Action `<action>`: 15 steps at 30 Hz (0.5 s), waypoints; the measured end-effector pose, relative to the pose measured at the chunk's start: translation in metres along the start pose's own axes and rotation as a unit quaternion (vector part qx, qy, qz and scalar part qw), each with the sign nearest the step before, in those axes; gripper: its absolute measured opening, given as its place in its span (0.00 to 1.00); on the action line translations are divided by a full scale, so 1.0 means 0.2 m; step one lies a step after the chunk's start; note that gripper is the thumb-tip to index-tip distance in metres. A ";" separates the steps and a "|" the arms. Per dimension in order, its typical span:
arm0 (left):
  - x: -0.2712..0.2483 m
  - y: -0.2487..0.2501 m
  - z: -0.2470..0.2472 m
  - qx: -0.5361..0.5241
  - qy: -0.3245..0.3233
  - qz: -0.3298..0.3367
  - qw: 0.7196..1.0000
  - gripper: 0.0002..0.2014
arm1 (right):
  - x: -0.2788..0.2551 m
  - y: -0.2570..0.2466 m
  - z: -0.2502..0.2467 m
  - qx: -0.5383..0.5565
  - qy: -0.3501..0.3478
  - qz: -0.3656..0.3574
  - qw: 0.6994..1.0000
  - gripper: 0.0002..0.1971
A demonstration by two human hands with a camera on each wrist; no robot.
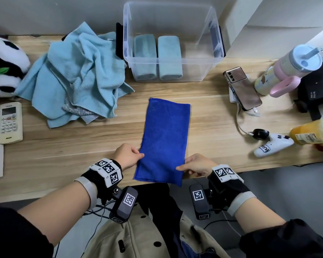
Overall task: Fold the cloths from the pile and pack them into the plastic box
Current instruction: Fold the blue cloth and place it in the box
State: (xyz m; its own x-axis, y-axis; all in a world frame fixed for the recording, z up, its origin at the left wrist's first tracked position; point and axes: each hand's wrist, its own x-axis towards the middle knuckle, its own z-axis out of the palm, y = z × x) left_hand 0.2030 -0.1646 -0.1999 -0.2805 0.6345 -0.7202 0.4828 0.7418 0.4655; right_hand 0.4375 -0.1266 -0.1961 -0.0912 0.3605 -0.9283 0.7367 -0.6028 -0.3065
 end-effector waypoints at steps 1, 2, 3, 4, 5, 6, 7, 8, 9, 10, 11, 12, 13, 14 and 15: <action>0.00 0.00 0.00 0.010 0.001 -0.002 1.000 0.14 | 0.00 0.00 0.00 -0.005 0.002 0.004 1.000 0.19; 0.01 -0.01 -0.01 0.009 -0.005 -0.003 1.000 0.14 | 0.00 0.00 0.00 -0.017 0.002 0.009 1.000 0.18; 0.02 -0.01 -0.01 0.006 -0.015 -0.008 1.000 0.14 | 0.00 -0.01 0.00 -0.029 0.001 0.012 0.999 0.16; 0.02 -0.02 -0.01 0.009 -0.024 -0.015 1.000 0.14 | -0.01 -0.01 0.00 -0.039 0.002 0.013 0.999 0.16; 0.02 -0.02 -0.01 0.015 -0.028 -0.021 0.999 0.14 | -0.01 -0.01 0.01 -0.047 0.004 0.009 0.999 0.18; 0.03 -0.03 0.00 0.020 -0.031 -0.027 0.999 0.13 | -0.01 -0.01 0.01 -0.055 0.006 0.005 0.998 0.20; 0.03 -0.03 0.00 0.021 -0.032 -0.030 0.999 0.13 | -0.01 -0.01 0.02 -0.064 0.011 -0.004 0.998 0.20; 0.03 -0.02 0.00 0.019 -0.032 -0.032 0.999 0.13 | -0.01 -0.01 0.03 -0.073 0.012 -0.008 0.997 0.19; 0.04 -0.02 0.00 0.016 -0.032 -0.031 0.999 0.14 | -0.01 -0.01 0.03 -0.082 0.012 -0.012 0.996 0.18; 0.04 -0.02 0.00 0.012 -0.034 -0.031 0.999 0.14 | -0.01 -0.01 0.04 -0.085 0.008 -0.016 0.996 0.17; 0.04 -0.02 0.00 0.008 -0.038 -0.031 0.999 0.15 | -0.01 -0.01 0.05 -0.087 0.002 -0.019 0.996 0.17; 0.04 -0.02 -0.01 0.002 -0.047 -0.033 0.998 0.16 | -0.01 -0.01 0.05 -0.086 -0.006 -0.019 0.996 0.16; 0.03 -0.02 -0.01 -0.009 -0.065 -0.037 0.997 0.18 | -0.02 -0.01 0.05 -0.084 -0.015 -0.018 0.996 0.16; 0.02 -0.02 -0.02 -0.012 -0.093 -0.045 0.995 0.19 | -0.02 -0.01 0.05 -0.076 -0.024 -0.012 0.997 0.15; 0.00 -0.01 -0.03 -0.003 -0.125 -0.053 0.991 0.19 | -0.03 -0.01 0.06 -0.065 -0.031 -0.007 0.997 0.14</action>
State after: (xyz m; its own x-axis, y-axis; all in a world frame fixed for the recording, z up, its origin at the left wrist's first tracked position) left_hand 0.1971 -0.1649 -0.1973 -0.1149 0.4804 -0.8695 0.4573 0.8026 0.3830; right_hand 0.4286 -0.1348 -0.1928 -0.1398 0.3214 -0.9366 0.8153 -0.4994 -0.2931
